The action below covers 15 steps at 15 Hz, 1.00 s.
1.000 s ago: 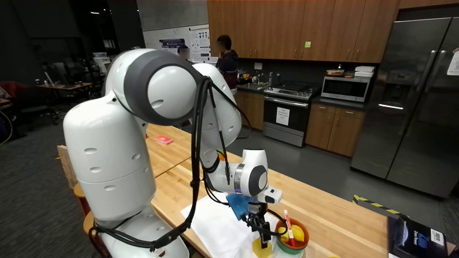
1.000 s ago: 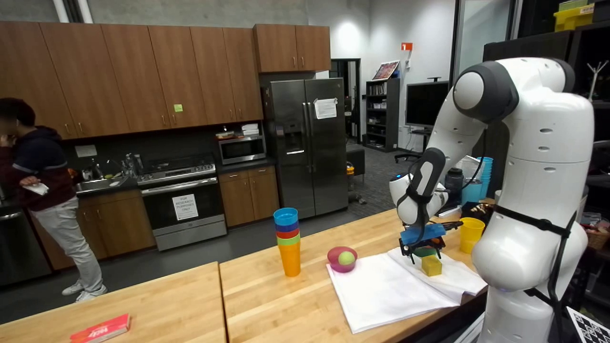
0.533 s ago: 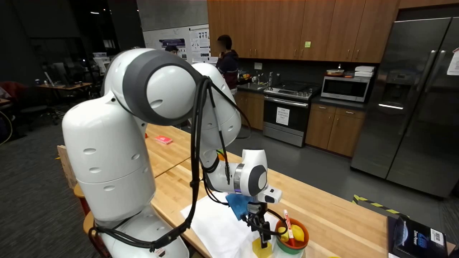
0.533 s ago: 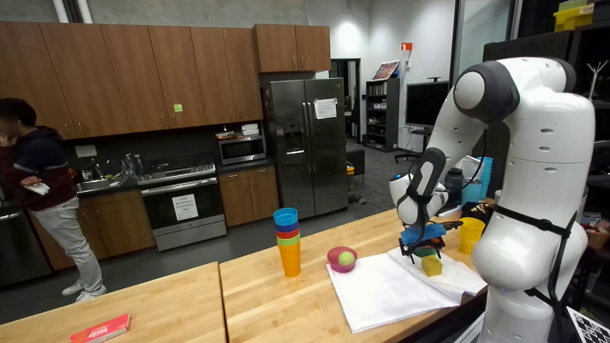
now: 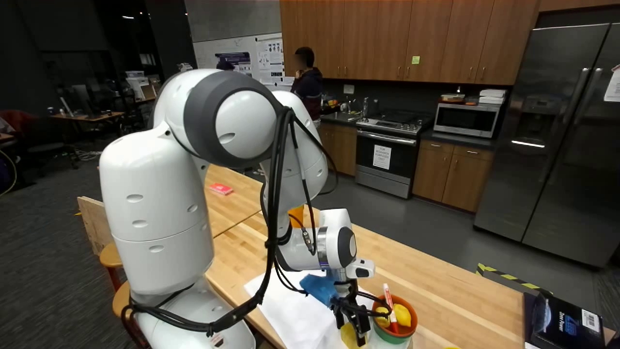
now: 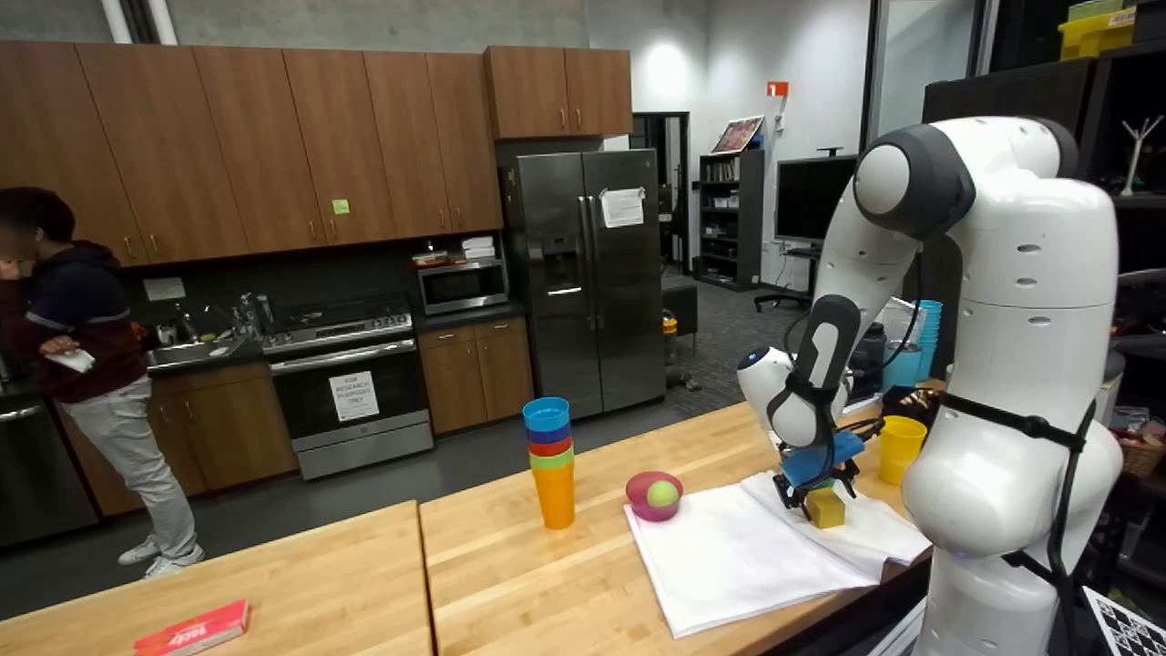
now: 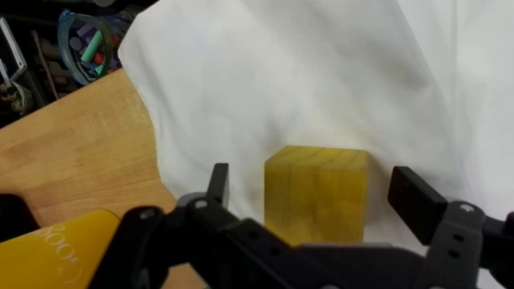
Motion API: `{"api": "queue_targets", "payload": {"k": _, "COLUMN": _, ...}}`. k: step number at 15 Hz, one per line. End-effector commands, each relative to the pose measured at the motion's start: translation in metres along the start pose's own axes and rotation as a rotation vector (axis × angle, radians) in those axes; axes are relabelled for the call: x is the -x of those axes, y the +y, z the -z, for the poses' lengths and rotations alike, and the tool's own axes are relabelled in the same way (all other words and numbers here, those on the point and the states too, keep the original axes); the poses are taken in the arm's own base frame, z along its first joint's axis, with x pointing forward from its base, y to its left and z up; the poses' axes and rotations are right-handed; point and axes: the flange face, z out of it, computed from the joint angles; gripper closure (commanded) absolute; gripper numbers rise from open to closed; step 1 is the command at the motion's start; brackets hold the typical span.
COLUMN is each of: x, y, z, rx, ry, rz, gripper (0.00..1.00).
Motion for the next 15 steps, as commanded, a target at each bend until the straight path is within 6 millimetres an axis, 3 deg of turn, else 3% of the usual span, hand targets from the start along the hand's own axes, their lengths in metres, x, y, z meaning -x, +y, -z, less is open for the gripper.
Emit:
{"api": "queue_targets", "payload": {"k": 1, "x": 0.006, "y": 0.005, "z": -0.007, "rx": 0.038, "ry": 0.020, "rz": 0.030, "gripper": 0.00}}
{"api": "queue_targets", "payload": {"k": 3, "x": 0.007, "y": 0.009, "z": -0.011, "rx": 0.051, "ry": 0.031, "rz": 0.036, "gripper": 0.04}}
{"api": "queue_targets", "payload": {"k": 4, "x": 0.009, "y": 0.008, "z": -0.012, "rx": 0.064, "ry": 0.036, "rz": 0.037, "gripper": 0.27}}
{"api": "queue_targets", "payload": {"k": 7, "x": 0.011, "y": 0.006, "z": -0.013, "rx": 0.083, "ry": 0.058, "rz": 0.055, "gripper": 0.36}}
{"api": "queue_targets", "payload": {"k": 10, "x": 0.015, "y": 0.005, "z": -0.015, "rx": 0.096, "ry": 0.070, "rz": 0.071, "gripper": 0.60}}
{"api": "queue_targets", "payload": {"k": 15, "x": 0.019, "y": 0.002, "z": -0.016, "rx": 0.108, "ry": 0.083, "rz": 0.082, "gripper": 0.61}}
